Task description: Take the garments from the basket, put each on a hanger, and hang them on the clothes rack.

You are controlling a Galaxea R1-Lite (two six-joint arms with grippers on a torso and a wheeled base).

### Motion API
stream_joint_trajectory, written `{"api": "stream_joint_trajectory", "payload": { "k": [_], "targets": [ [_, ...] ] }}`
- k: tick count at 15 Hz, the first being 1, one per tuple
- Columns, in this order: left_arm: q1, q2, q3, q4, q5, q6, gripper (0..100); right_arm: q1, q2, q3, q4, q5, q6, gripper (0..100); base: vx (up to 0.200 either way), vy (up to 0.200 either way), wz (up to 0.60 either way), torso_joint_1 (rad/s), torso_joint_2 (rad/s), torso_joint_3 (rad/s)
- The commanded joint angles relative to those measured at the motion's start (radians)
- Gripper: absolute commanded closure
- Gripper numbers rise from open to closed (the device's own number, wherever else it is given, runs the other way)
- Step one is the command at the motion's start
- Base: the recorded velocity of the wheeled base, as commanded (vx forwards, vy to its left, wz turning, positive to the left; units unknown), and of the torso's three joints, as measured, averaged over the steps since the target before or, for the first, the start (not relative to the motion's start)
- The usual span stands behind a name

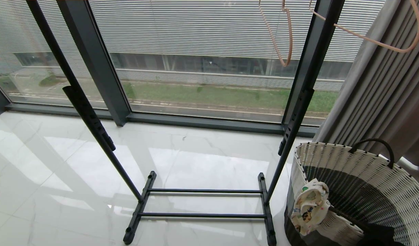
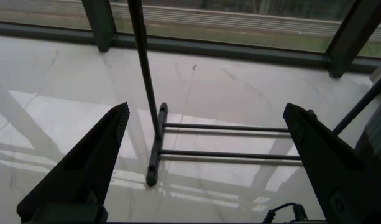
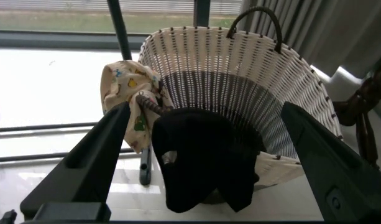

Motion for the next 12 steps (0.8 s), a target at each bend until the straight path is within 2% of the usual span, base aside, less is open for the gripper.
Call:
{"api": "stream_joint_trajectory", "payload": {
  "k": [1,3,5,6,7,8,9,10,12],
  "targets": [
    [0.000,0.001,0.000,-0.001,0.000,-0.001,0,0.000,0.000,0.000,0.001,0.000,0.000,0,0.000,0.000,0.00,0.000,0.00,0.000],
    [0.000,0.001,0.000,0.000,-0.001,-0.001,0,0.000,0.000,0.000,-0.001,0.001,-0.008,0,0.000,0.000,0.00,0.000,0.00,0.000],
    [0.000,0.001,0.000,0.000,-0.001,-0.001,0,0.000,0.000,0.000,-0.002,0.001,-0.054,0,0.000,0.000,0.00,0.000,0.00,0.000],
    [0.000,0.001,0.000,-0.001,0.000,-0.001,0,0.000,0.000,-0.012,-0.013,0.021,-0.062,0,0.000,0.000,0.00,0.000,0.00,0.000],
    [0.000,0.001,0.000,0.000,-0.001,-0.001,0,0.006,0.006,-0.057,-0.015,0.049,-0.051,0,0.000,0.000,0.00,0.000,0.00,0.000],
    [0.000,0.001,0.000,-0.001,0.000,-0.001,0,0.049,0.129,-0.210,0.019,0.093,0.027,0,0.000,0.000,0.00,0.000,0.00,0.000],
    [0.000,0.001,0.000,-0.001,-0.001,-0.001,0,0.065,0.213,-0.275,0.051,0.093,-0.002,0,0.000,0.000,0.00,0.000,0.00,0.000],
    [0.000,0.001,0.000,0.000,-0.001,0.000,0,0.092,0.351,-0.347,0.108,0.093,-0.141,0,0.000,0.000,0.00,0.000,0.00,0.000],
    [0.000,0.001,0.000,0.000,-0.001,0.000,0,0.104,0.535,-0.354,0.191,0.093,-0.388,0,0.000,0.000,0.00,0.000,0.00,0.000]
  ]
}}
